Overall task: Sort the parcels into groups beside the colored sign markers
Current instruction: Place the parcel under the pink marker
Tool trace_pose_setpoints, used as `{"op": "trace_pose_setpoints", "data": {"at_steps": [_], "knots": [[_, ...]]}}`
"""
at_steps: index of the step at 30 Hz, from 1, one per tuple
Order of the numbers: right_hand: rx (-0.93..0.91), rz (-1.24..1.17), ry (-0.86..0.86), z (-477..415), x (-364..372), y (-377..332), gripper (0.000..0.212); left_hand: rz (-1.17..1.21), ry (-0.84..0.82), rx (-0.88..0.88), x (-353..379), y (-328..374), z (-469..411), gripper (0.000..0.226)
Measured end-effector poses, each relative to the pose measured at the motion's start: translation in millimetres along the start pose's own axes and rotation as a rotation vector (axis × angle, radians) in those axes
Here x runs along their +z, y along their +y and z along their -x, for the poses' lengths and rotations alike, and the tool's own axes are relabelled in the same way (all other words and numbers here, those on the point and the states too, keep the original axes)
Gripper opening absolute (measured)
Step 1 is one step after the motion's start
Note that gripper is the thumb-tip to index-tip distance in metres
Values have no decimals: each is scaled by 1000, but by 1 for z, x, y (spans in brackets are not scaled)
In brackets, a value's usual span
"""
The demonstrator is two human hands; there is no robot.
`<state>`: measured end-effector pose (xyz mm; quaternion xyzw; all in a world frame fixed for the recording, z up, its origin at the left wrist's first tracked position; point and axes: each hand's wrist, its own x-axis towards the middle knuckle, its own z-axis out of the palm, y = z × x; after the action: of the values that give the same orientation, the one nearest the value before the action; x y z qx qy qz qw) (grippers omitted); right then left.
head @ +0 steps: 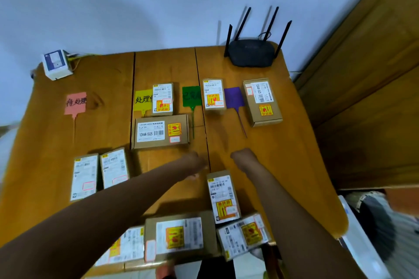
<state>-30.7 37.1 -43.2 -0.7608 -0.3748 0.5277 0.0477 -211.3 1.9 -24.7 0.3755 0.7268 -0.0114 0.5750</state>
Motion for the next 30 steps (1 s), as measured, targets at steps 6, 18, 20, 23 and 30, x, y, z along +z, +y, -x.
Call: {"op": "trace_pose_setpoints", "data": {"at_steps": [6, 18, 20, 23, 30], "knots": [[81, -28, -32, 12, 24, 37, 21, 272, -68, -132, 42, -13, 10, 26], [-322, 69, 210, 109, -4, -59, 30, 302, 285, 234, -25, 39, 104, 12], [-409, 30, 238, 141, -7, -87, 26, 359, 341, 283, -57, 44, 129, 18], [-581, 7, 284, 196, -10, -125, 27, 379, 459, 382, -100, 49, 176, 20], [-1032, -237, 383, 351, 0, -194, 47, 486, 755, 695, -165, 48, 314, 33]]}}
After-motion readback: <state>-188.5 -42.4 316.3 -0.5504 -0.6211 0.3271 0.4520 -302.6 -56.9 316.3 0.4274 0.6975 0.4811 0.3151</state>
